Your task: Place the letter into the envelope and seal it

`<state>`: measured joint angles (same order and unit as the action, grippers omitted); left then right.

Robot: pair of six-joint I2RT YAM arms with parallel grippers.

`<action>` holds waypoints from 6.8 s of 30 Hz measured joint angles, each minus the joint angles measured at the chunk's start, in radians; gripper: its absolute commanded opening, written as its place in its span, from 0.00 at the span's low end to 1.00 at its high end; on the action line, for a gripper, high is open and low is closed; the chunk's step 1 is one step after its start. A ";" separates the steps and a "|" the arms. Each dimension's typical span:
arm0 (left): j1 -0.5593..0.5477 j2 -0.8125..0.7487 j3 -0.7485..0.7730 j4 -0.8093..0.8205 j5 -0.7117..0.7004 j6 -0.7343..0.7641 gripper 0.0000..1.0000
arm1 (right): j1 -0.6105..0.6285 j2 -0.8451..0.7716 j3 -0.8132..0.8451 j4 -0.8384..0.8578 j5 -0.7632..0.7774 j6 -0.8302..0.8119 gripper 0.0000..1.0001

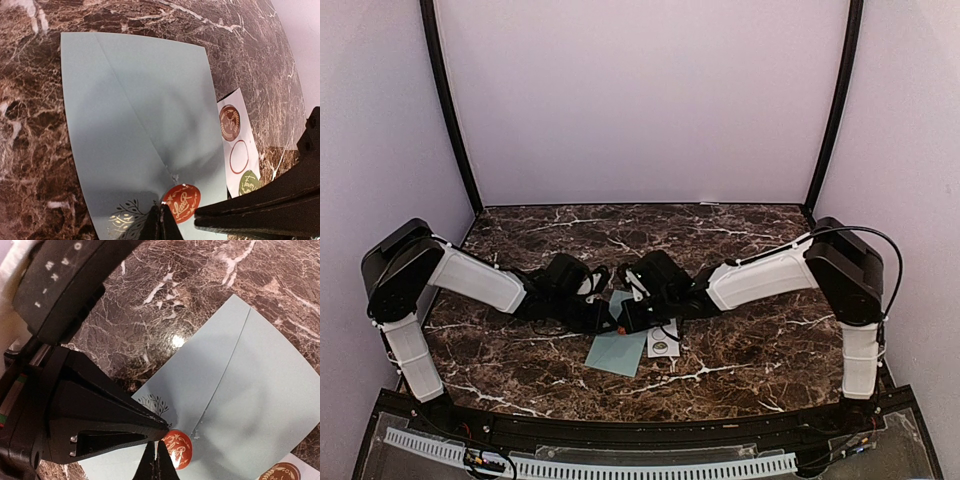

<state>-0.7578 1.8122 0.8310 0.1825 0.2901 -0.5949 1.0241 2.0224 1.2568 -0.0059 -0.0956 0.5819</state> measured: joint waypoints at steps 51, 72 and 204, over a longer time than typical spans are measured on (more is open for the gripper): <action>-0.006 -0.017 -0.066 0.104 0.009 -0.061 0.00 | -0.025 0.029 -0.067 0.082 0.003 0.133 0.00; -0.006 -0.018 -0.080 0.131 0.008 -0.068 0.00 | -0.055 0.004 -0.112 0.105 0.005 0.187 0.00; 0.940 -0.633 -0.431 0.328 -0.154 0.251 0.95 | -1.054 -0.850 -0.698 0.173 -0.013 -0.240 0.99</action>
<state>0.1818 1.1790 0.4000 0.5102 0.1356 -0.3439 -0.0296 1.1728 0.5587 0.1669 -0.1085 0.3420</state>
